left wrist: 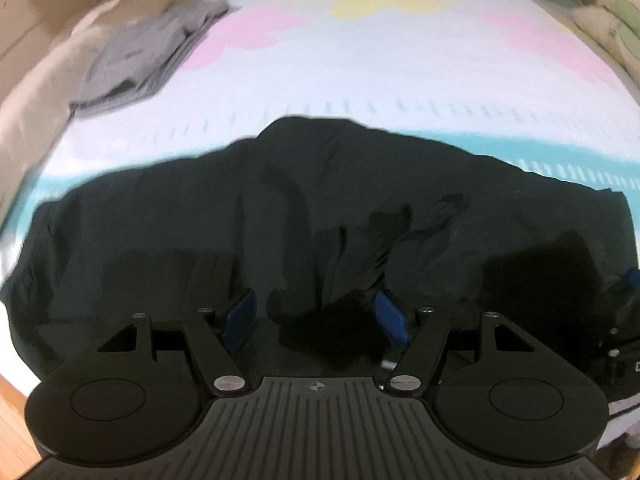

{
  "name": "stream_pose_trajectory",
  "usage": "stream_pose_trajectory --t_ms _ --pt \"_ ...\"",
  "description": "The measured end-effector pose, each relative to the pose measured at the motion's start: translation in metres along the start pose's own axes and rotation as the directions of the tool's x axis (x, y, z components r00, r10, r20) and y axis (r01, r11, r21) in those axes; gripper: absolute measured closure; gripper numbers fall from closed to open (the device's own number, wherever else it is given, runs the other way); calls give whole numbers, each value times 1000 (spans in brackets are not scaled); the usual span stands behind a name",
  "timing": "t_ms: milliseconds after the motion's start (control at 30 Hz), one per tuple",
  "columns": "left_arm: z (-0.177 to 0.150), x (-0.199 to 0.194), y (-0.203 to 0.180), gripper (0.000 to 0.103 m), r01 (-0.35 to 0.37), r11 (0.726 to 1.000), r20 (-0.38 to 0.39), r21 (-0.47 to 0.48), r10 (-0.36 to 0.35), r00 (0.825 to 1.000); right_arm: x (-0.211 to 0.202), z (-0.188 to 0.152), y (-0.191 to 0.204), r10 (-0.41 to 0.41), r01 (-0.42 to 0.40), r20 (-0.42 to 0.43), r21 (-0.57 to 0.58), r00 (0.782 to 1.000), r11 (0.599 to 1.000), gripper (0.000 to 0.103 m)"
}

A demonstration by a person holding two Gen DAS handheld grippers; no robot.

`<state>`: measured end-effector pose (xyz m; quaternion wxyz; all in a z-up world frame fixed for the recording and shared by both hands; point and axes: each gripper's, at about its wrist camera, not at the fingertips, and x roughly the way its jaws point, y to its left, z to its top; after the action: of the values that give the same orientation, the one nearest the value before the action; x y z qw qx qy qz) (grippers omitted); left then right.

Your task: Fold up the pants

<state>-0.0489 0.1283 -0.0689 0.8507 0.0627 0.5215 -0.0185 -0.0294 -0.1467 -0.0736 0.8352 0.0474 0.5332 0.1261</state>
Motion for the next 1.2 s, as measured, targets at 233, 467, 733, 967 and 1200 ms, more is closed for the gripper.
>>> stream_pose_trajectory --t_ms 233,467,733,967,1200 --pt "-8 -22 1 39 62 998 79 -8 -61 995 -3 5 -4 13 -14 9 36 1000 999 1" --pt "-19 -24 -30 39 135 983 76 123 -145 987 -42 11 -25 15 -31 135 119 991 992 1" --pt "-28 -7 -39 39 116 982 12 150 -119 993 -64 13 -41 -2 -32 200 167 980 985 1" --pt "-19 -6 -41 49 150 985 24 85 -152 988 -61 17 -37 3 -36 200 164 980 986 1" --pt "-24 -3 -44 50 162 982 12 102 -164 986 -63 16 -48 -15 -28 202 209 979 978 1"
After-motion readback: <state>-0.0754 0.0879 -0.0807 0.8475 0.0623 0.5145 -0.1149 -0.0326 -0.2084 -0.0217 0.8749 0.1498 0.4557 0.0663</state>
